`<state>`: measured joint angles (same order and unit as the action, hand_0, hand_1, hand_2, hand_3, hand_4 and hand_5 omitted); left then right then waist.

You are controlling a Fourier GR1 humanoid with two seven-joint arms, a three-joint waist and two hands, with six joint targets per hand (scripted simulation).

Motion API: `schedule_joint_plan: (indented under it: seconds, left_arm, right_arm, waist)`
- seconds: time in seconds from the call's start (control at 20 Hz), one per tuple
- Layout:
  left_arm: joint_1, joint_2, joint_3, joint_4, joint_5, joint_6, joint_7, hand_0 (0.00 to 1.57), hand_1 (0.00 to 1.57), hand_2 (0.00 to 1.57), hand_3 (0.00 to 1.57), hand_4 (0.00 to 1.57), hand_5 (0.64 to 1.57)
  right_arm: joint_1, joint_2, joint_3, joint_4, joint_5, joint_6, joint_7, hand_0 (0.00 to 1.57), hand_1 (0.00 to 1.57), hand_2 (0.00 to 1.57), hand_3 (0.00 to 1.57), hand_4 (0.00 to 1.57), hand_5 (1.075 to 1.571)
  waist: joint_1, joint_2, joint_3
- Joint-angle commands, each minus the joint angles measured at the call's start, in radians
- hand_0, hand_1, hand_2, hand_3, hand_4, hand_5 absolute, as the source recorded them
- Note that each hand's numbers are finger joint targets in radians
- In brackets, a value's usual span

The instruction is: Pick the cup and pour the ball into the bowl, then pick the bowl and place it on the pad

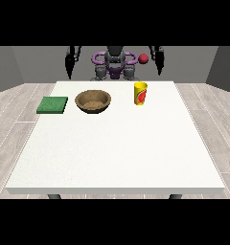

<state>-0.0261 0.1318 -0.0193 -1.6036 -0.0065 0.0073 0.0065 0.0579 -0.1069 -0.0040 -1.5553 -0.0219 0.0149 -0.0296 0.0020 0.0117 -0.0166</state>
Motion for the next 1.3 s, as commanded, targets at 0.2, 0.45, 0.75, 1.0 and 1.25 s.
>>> schedule_joint_plan:
  seconds: [0.2,0.45,0.75,1.0,1.25]
  left_arm:
    - [-0.008,0.032,0.016,-0.095,0.019,-0.003,0.095,0.0,0.0,0.0,0.0,0.66,1.566]
    - [0.106,-0.082,-0.024,-0.23,0.188,0.019,0.409,0.0,0.0,0.0,0.0,0.63,1.564]
    - [0.015,-0.121,-0.094,-0.409,0.082,0.146,0.516,0.0,0.0,0.0,0.0,0.58,1.56]
    - [-0.062,-0.131,-0.091,-0.299,0.0,0.172,0.317,0.0,0.0,0.0,0.0,0.61,1.555]
    - [-0.1,-0.108,-0.026,-0.176,0.007,0.124,0.096,0.0,0.0,0.0,0.0,0.55,1.526]
  right_arm:
    - [-0.006,-0.049,-0.016,-0.101,-0.008,0.009,0.083,0.0,0.0,0.0,0.0,0.87,1.533]
    - [0.073,0.039,-0.006,-0.218,-0.093,-0.069,0.351,0.0,0.0,0.0,0.0,0.86,1.53]
    - [-0.033,-0.017,-0.074,-0.401,-0.139,-0.099,0.511,0.0,0.0,0.0,0.0,0.79,1.548]
    - [-0.049,0.024,-0.024,-0.39,-0.088,-0.083,0.344,0.0,0.0,0.0,0.0,0.74,1.546]
    - [-0.078,0.038,-0.027,-0.307,-0.103,-0.023,0.15,0.0,0.0,0.0,0.09,0.71,1.545]
  waist:
    - [0.009,-0.253,0.0088]
    - [0.017,-0.459,0.0162]
    - [0.008,-0.312,0.0167]
    - [-0.042,-0.113,0.0167]
    - [-0.059,0.073,0.0167]
